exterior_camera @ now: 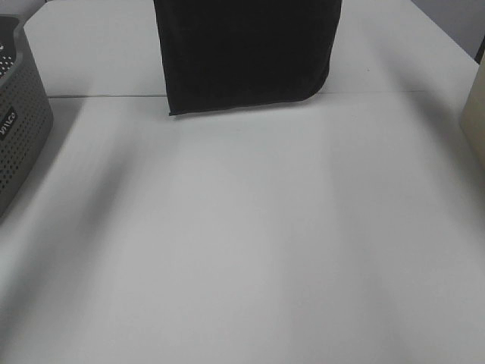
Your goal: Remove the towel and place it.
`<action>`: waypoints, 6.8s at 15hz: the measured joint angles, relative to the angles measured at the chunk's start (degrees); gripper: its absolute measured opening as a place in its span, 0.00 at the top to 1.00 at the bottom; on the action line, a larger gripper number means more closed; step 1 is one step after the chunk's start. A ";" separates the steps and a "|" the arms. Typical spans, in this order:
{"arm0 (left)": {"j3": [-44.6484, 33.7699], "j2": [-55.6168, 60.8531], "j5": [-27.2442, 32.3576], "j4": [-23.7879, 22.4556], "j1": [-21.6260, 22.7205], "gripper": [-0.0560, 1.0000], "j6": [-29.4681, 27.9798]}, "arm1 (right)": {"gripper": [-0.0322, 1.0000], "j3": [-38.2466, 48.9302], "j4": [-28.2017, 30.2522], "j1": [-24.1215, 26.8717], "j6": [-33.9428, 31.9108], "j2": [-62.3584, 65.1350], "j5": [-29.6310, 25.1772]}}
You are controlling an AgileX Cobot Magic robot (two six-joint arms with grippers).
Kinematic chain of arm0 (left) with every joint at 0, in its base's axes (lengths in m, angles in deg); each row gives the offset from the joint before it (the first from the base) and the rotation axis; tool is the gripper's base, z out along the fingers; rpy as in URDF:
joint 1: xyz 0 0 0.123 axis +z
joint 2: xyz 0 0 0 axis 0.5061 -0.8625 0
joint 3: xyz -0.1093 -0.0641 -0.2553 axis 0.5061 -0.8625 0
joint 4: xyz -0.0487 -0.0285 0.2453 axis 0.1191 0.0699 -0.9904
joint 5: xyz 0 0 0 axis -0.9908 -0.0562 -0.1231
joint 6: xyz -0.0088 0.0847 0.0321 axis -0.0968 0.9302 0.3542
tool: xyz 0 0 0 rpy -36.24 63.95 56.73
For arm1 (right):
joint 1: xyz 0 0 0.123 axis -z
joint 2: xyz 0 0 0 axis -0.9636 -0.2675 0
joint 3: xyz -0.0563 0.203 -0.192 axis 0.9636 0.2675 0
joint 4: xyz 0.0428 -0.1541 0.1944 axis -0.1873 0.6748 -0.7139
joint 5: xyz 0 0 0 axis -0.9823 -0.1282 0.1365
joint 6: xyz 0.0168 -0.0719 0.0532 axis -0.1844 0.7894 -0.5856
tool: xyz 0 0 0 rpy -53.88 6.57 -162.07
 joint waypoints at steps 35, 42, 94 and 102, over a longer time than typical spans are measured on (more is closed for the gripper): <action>-51.68 42.57 -8.19 -2.64 -2.12 0.95 4.07 | 0.96 -0.34 0.00 0.34 3.84 26.13 -57.93; -36.78 27.10 -6.53 -1.38 0.97 0.95 4.53 | 0.96 -0.34 -2.69 0.63 2.98 14.38 -42.17; -116.14 78.78 -20.45 19.14 2.69 0.95 31.91 | 0.96 94.54 -18.39 1.83 11.92 71.05 -37.76; -114.02 78.38 -21.14 20.68 2.69 0.95 30.88 | 0.96 94.54 -18.79 1.83 11.97 71.05 -31.68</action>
